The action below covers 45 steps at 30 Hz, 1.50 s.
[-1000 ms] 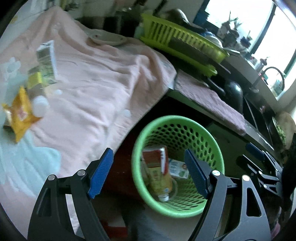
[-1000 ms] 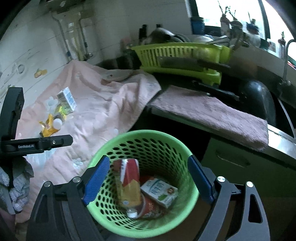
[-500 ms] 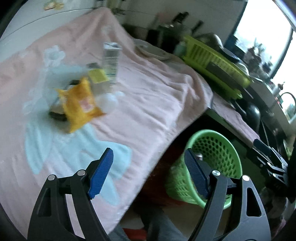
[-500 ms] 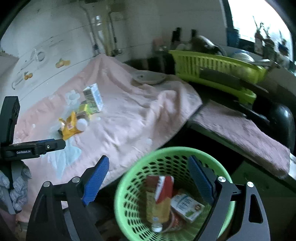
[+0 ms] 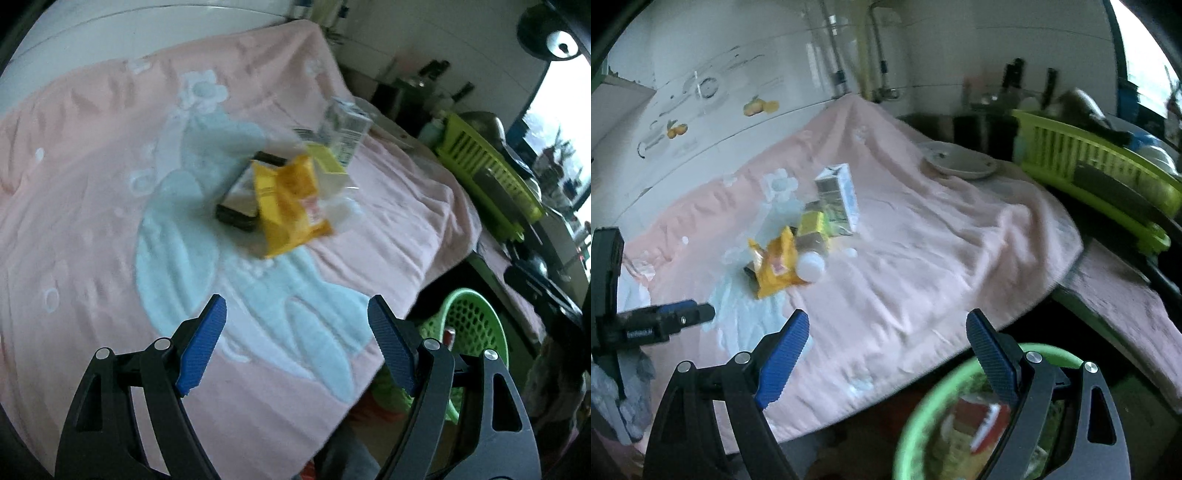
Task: Collect trash
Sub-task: 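Move both grippers back over the towel toward the remaining items, then grasp the small white milk carton with the right gripper while the left grasps the yellow packet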
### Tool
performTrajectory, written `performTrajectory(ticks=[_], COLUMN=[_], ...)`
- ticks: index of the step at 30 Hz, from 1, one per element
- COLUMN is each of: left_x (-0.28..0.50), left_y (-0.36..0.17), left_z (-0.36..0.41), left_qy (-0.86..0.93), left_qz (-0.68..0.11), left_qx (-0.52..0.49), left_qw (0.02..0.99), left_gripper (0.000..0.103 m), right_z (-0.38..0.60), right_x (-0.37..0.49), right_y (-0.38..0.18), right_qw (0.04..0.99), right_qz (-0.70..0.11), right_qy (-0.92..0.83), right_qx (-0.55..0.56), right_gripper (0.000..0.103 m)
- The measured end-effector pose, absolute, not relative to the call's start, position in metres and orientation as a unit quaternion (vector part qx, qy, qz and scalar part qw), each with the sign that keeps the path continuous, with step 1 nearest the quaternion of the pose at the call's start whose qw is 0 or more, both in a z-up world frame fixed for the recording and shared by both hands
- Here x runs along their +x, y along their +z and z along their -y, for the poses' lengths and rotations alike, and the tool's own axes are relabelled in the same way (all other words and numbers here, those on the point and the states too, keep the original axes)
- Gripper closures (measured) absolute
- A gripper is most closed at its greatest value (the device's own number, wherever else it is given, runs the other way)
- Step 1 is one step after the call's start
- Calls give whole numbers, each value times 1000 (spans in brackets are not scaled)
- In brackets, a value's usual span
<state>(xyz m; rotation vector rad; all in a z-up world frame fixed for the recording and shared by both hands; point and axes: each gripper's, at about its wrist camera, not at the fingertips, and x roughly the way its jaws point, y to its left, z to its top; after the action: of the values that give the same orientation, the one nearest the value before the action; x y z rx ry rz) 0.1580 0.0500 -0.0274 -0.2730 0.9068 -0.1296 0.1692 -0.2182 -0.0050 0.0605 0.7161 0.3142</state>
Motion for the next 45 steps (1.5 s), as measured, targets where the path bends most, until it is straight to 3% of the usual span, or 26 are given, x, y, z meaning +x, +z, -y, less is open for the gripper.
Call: performTrajectory(ticks=[12, 32, 39, 45], left_x=[168, 208, 226, 243], left_y=[-43, -53, -52, -52], left_z=[-94, -102, -96, -86], left_qy=[-37, -48, -56, -66], left_qz=[-444, -454, -451, -450], left_qx=[-159, -155, -150, -146], left_qw=[881, 876, 878, 879], left_gripper=[25, 30, 31, 37], right_z=[152, 87, 81, 79], right_x=[256, 369, 394, 402], right_y=[1, -7, -15, -21], right_qw=[913, 909, 909, 904], right_qz=[-364, -376, -382, -394], right_qy=[186, 178, 167, 169], right_qx=[20, 0, -1, -4], right_gripper=[23, 34, 41, 60])
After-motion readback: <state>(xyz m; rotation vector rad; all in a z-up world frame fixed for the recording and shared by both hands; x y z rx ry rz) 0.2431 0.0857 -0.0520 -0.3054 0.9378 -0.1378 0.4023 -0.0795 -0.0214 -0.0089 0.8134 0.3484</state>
